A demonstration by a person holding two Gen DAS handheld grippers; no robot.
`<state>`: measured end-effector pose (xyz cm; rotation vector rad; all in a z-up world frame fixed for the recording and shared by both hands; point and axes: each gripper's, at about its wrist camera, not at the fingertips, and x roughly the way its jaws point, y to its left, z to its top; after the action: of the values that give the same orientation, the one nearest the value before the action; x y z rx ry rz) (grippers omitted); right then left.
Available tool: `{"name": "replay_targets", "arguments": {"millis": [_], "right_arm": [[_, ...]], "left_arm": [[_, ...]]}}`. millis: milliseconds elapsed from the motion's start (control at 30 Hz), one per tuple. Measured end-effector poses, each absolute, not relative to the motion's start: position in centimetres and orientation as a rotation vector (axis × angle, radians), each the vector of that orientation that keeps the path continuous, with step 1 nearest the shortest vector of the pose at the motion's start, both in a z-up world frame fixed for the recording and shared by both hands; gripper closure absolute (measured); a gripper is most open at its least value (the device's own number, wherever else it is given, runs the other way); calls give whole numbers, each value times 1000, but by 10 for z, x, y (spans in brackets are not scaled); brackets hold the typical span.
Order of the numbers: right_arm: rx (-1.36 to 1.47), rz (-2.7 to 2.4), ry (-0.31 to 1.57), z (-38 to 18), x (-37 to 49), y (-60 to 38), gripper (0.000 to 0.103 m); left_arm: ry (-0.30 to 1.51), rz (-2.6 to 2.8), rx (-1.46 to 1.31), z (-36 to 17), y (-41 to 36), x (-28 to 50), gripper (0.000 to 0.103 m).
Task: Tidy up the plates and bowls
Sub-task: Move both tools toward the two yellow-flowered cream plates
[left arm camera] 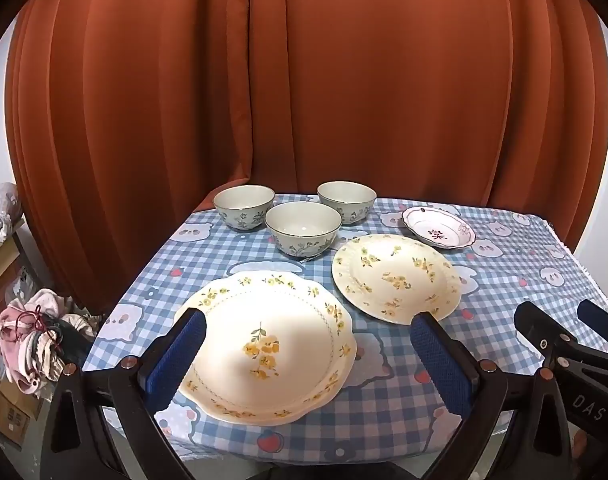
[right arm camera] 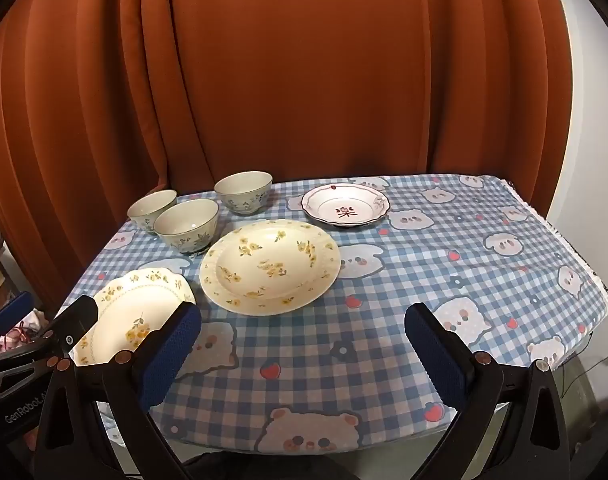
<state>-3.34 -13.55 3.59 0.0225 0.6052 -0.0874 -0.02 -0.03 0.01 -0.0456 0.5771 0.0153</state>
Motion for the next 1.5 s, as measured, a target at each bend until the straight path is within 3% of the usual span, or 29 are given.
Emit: {"name": "replay_targets", "arguments": {"millis": [1500], "right_arm": [[31, -85, 614, 35, -35, -145, 0]], "left_arm": [[599, 30, -22, -7, -4, 3, 1]]}}
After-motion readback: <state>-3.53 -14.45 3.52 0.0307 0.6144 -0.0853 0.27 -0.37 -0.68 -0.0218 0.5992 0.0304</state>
